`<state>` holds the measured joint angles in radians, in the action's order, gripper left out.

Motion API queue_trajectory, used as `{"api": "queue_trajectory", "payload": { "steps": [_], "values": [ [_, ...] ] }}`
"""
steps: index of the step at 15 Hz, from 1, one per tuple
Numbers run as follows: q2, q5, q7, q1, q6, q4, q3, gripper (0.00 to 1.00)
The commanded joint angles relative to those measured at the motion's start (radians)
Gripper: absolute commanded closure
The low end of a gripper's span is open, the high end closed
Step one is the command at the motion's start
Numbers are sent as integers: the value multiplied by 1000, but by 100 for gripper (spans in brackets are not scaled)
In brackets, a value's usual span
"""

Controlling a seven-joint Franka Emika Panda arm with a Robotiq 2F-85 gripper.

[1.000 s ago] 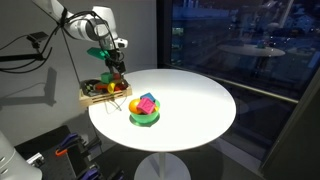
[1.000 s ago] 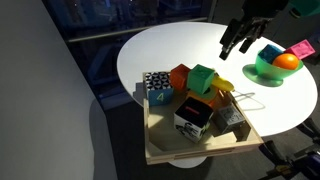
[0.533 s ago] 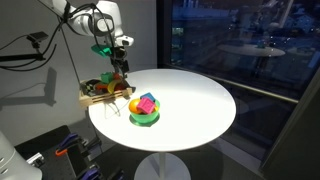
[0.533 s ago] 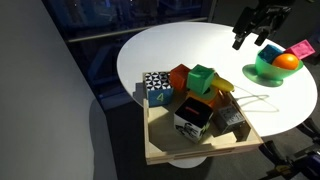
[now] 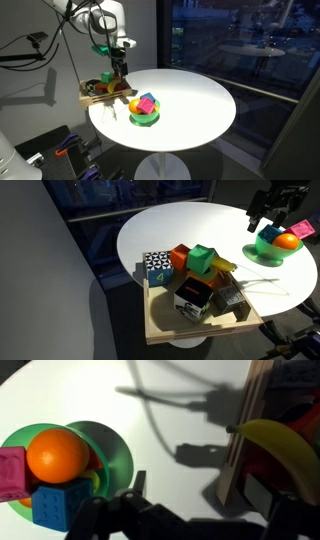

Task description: Pick up the banana and put it in the wooden tray

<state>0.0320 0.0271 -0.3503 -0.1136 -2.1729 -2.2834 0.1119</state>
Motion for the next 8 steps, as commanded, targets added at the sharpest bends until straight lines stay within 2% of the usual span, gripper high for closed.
{"api": "queue_trajectory", "payload": {
  "steps": [1, 4, 8],
  "values": [
    [38, -8, -9, 13, 97, 2, -7, 0],
    [61, -15, -10, 23, 146, 1, -12, 0],
    [104, -20, -21, 33, 147, -15, -16, 0]
  ]
}}
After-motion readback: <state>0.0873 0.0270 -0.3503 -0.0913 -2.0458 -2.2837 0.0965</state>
